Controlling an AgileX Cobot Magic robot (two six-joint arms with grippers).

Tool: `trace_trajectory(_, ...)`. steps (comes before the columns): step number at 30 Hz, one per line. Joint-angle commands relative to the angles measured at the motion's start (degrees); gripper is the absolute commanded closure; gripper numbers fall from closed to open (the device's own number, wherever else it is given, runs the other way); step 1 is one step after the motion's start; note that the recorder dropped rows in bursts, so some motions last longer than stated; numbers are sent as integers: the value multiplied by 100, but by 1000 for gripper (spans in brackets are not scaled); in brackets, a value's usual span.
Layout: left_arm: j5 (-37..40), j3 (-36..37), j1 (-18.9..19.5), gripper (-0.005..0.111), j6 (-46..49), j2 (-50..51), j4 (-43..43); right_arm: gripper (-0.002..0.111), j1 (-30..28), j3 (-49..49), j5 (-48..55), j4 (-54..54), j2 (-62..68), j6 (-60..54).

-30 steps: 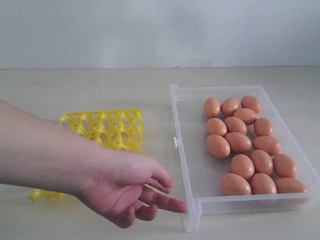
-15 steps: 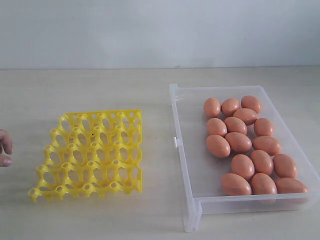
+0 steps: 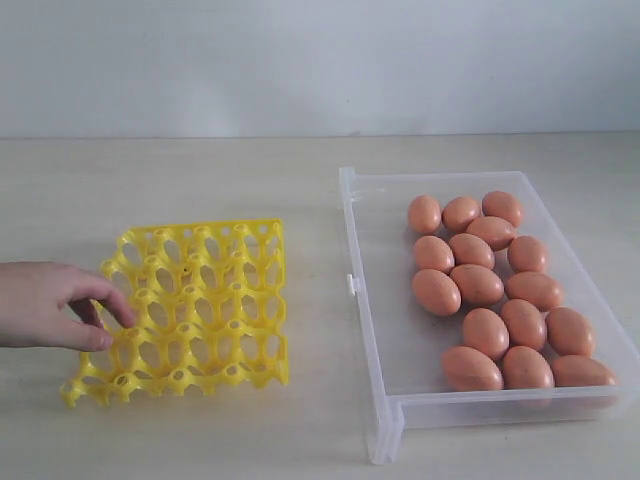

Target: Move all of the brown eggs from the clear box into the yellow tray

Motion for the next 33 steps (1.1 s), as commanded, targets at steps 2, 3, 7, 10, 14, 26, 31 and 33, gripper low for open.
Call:
trace_trajectory(2,-92,-18,-33,103,-42,-15,-51,109,294,-281,-392,-1324,679,91)
trace_trajectory(3,-92,-18,-33,103,-42,-15,-51,109,386,-281,-645,-1549,745,-40)
trace_trajectory(7,-92,-18,-33,103,-42,-15,-51,109,846,-281,-1923,-2930,985,-194)
trace_trajectory(10,-92,-18,-33,103,-42,-15,-51,109,1097,-281,-2712,-4384,1133,195)
trace_trajectory(14,-92,-18,-33,103,-42,-15,-51,109,1172,-281,-2944,-6061,1385,1022)
trace_trajectory(26,-92,-18,-33,103,-42,-15,-51,109,3831,-281,-1205,-6764,3456,2514)
trace_trajectory(31,-92,-18,-33,103,-42,-15,-51,109,5230,-281,-3021,-6756,4207,3155)
trace_trajectory(33,-92,-18,-33,103,-42,-15,-51,109,5366,-281,-3565,-5974,4283,3763)
